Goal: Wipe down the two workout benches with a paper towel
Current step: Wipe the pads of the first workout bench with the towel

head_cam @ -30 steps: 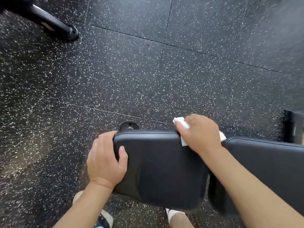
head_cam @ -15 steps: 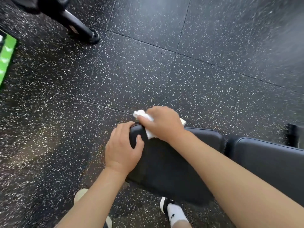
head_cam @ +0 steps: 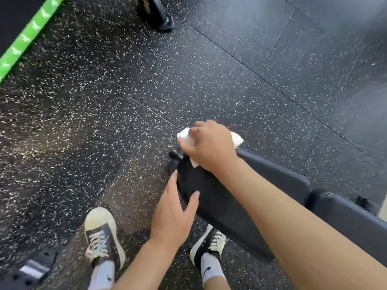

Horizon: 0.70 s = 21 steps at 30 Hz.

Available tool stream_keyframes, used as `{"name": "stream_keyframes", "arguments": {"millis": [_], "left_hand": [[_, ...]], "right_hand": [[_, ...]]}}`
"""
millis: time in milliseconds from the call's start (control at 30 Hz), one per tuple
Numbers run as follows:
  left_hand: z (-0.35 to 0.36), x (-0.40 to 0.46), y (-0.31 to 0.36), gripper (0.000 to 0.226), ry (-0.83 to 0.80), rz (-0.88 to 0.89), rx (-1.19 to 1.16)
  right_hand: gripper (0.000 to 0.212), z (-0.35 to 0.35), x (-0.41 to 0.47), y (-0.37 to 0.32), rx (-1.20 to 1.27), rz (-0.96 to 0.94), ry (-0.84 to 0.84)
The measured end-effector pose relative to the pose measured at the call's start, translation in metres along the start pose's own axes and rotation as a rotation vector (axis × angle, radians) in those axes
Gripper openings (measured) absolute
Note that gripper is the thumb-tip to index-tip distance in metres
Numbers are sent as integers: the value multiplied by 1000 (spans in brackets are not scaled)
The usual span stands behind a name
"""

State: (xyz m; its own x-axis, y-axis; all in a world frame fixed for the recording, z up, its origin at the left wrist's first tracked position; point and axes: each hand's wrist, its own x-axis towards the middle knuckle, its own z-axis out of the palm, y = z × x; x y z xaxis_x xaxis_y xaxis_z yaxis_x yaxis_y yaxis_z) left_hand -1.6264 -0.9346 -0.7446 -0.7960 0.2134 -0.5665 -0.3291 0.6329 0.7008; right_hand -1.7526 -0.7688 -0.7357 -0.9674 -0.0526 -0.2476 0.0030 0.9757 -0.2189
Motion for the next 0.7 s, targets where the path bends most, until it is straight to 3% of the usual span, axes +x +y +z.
{"name": "stream_keyframes", "arguments": {"millis": [100, 300, 367, 467, 567, 600, 700], "left_hand": [[0, -8, -10, 82, -49, -75, 27], [5, -22, -18, 38, -79, -198, -85], [6, -23, -18, 42, -76, -183, -159], [7, -23, -21, 81, -65, -144, -161], [3, -23, -22, 82, -78, -135, -163], [1, -21, -21, 80, -78, -126, -159], [-6, -13, -17, 64, -35, -83, -123]], "right_hand": [[35, 0, -17, -36, -85, -300, -70], [40, -6, -48, -35, -185, -649, -272], [41, -8, -29, -28, -139, -585, -258], [39, -5, 8, -27, -86, -217, -154], [35, 9, 24, -32, -142, 46, -151], [35, 10, 20, -36, -143, 20, -136], [38, 14, -22, -36, -89, -286, 33]]}}
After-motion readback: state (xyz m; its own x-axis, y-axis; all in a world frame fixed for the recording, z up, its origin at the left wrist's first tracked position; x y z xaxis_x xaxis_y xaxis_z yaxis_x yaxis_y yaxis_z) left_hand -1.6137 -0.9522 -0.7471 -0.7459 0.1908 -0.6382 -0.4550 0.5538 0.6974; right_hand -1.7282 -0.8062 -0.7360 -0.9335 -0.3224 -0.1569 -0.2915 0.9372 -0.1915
